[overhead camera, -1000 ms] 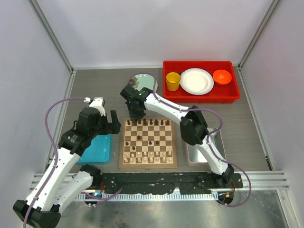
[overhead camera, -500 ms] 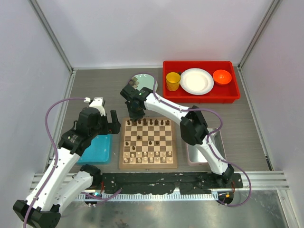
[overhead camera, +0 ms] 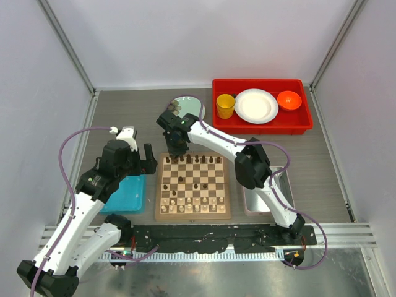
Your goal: Set up the chess pieces on the board
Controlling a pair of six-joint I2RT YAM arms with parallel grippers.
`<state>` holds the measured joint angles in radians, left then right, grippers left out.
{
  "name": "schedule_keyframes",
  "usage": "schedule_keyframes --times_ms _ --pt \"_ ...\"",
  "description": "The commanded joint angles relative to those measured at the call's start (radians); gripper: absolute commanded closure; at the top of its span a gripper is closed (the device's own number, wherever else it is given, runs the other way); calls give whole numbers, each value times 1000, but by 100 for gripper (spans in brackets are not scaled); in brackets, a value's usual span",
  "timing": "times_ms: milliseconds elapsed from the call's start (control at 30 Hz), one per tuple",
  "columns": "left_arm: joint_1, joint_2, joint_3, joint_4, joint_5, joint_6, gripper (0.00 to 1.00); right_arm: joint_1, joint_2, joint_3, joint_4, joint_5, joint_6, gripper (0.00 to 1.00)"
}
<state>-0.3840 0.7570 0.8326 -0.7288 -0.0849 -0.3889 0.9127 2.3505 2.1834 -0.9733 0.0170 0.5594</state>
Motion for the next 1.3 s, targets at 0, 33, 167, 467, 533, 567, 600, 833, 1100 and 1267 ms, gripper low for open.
schedule_keyframes --times_ms 0,33,167,467,533,567,600,833,1100,1267 --pt "4 -8 -1 48 4 -2 0 3 -2 38 12 -42 -4 74" --pt "4 -8 -1 49 4 -4 0 3 -2 38 12 -43 -4 74" --pt "4 -8 -1 48 4 -4 0 3 0 36 12 -46 -4 74" --pt "4 -7 -1 49 4 -2 0 3 -10 32 5 -20 -7 74" --pt "4 -7 -1 49 4 -4 0 3 -14 32 5 -20 -10 74" --pt "4 -8 -1 48 4 -4 0 2 -16 32 5 -20 -10 74" --pt "4 -8 -1 48 4 -2 0 2 -20 35 7 13 -12 74" --pt "4 -8 -1 48 4 -2 0 -11 -43 53 5 28 -13 73" --pt "4 -7 -1 48 4 -2 0 -18 -85 75 5 27 -19 70" --pt "4 -5 -1 46 -1 -4 0 -49 -196 -12 7 128 -13 70"
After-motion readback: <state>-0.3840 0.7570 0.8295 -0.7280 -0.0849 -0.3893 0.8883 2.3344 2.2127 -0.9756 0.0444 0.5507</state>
